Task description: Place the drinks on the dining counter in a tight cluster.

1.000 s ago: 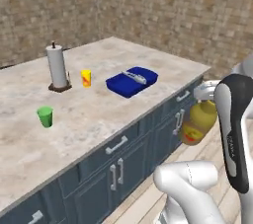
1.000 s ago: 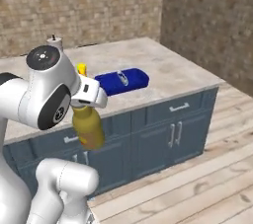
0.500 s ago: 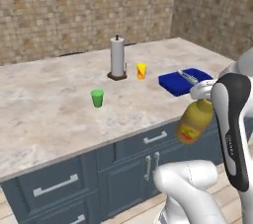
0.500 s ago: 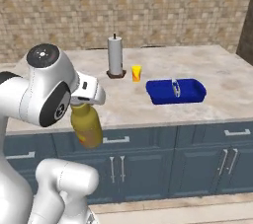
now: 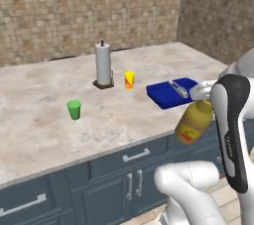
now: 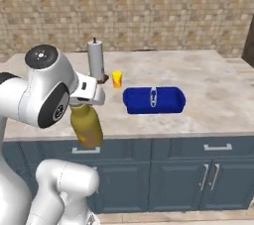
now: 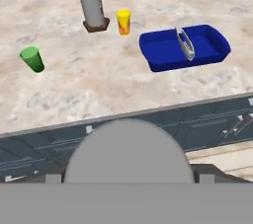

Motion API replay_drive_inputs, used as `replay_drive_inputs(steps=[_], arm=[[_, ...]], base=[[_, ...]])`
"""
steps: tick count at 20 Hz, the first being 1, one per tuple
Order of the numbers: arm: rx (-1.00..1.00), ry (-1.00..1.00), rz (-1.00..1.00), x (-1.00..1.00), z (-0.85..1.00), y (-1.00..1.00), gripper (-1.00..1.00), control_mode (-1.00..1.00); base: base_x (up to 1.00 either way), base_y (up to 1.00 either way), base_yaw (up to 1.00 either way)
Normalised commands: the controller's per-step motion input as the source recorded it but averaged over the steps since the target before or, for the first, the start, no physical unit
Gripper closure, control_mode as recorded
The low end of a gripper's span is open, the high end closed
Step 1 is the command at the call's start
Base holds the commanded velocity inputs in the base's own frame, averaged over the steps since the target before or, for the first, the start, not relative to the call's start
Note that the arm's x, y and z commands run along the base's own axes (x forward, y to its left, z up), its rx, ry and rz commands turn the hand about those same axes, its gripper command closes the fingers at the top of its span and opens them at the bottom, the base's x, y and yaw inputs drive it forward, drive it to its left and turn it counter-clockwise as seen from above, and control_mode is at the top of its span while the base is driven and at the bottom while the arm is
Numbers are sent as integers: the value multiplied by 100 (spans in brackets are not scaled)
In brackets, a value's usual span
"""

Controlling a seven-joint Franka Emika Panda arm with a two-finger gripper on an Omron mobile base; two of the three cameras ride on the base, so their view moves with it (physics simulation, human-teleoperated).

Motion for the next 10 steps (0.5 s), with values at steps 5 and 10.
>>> replay_drive_inputs(steps=[5, 10], arm=[[0, 0, 0, 0, 0, 0, 100, 100], [0, 0, 0, 0, 0, 0, 100, 100]], base=[[67, -100, 27], [15, -100, 17]])
